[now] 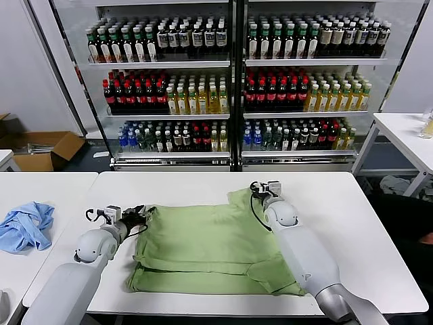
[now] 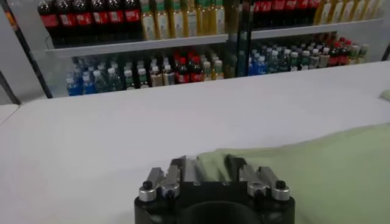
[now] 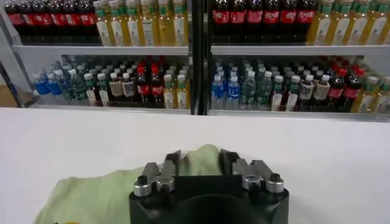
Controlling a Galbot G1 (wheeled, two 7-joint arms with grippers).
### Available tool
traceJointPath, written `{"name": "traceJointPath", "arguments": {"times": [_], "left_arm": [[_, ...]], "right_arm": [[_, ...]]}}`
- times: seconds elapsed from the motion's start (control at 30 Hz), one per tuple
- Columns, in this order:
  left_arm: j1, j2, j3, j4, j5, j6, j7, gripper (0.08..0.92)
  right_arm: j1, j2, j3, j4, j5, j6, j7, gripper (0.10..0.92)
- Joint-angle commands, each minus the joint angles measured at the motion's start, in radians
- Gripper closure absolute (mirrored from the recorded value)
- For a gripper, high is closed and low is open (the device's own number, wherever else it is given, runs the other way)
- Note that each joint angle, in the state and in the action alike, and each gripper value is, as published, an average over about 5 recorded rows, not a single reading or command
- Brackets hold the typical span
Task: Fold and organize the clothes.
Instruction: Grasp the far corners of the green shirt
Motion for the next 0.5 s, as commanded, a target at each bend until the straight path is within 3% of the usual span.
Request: {"name": "traceJointPath", "arguments": {"times": [0.03,0.23,0.33,0.5], "left_arm": [[0.004,-0.008,0.002,0.013,0.014,-0.020,0.018,0.631],[0.012,-0.013,-0.011,-0.002,-0.009,-0.043,0.008,0.805],[0.022,-0.008,-0.022,-0.027,-0.041,-0.072,-0.002,0.881],[0.075,0.018,-0.052,-0.103,-0.110,-0.118,-0.018,0.914]], "right_arm": [[0.002,0.006,-0.001,-0.012,-0.001,0.000,-0.002,0.774],[0.000,-0.010,0.012,0.032,0.017,0.031,-0.013,0.913],[-0.016,-0.047,0.004,0.125,0.059,0.020,-0.005,0.919],[-0.161,-0.138,0.007,0.405,0.136,-0.033,0.017,0.919]]}}
